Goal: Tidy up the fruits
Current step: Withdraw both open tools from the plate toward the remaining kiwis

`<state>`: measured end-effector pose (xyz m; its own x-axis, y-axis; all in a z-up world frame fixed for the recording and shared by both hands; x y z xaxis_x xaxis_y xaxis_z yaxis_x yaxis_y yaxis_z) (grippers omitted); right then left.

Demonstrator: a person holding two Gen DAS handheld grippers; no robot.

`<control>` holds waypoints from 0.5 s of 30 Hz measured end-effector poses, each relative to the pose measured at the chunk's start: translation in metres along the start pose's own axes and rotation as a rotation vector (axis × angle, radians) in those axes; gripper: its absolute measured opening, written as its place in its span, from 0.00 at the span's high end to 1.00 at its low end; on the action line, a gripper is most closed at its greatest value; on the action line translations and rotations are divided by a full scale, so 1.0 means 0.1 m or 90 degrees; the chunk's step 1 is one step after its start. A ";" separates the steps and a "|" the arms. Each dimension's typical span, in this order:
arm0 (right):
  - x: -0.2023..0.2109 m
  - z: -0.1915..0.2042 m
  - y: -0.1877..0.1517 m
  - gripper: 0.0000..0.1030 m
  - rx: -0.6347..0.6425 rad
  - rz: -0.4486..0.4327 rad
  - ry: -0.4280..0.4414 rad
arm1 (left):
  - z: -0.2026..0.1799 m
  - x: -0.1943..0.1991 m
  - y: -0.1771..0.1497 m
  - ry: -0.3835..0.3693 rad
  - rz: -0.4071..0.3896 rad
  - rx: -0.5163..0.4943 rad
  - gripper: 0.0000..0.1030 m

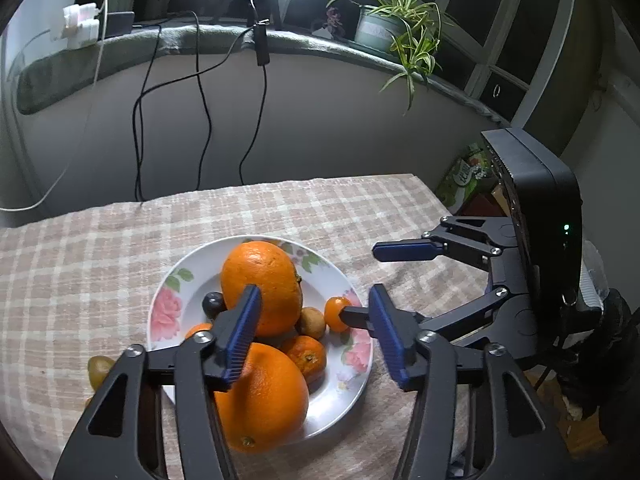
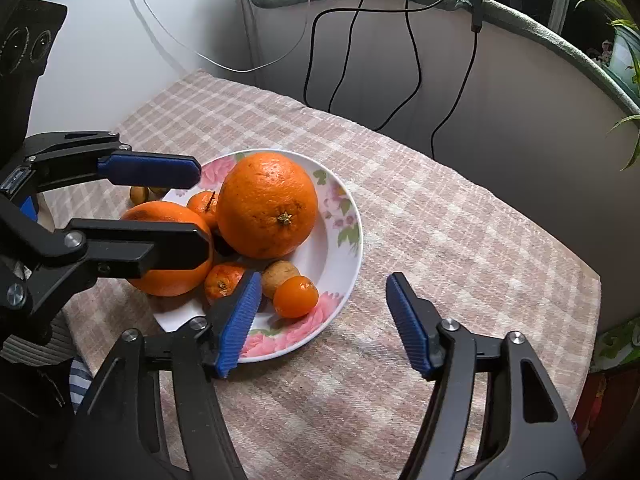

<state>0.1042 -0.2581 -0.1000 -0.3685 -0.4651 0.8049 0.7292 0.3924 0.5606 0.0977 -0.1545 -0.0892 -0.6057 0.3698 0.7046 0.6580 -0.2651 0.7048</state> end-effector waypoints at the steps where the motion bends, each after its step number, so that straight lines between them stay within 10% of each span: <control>1: 0.01 0.00 0.00 0.31 0.000 -0.001 -0.002 | 0.00 0.01 0.00 0.002 -0.002 -0.001 0.44; 15: 0.11 0.07 0.05 0.24 0.000 -0.019 -0.007 | 0.09 0.13 -0.03 0.031 -0.023 -0.004 0.38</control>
<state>0.0995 -0.2560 -0.0869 -0.3972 -0.4679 0.7895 0.7176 0.3779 0.5850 0.0919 -0.1407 -0.0836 -0.6495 0.3356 0.6823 0.6330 -0.2584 0.7297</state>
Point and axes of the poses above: each gripper's, at about its wrist camera, not at the fingertips, and x roughly against the way its jaws point, z to its left, y to its top, the point moved 4 cm from there along -x, roughly the way its jaws point, and after that the axes turned 12 degrees about y, right-handed, at the moved point
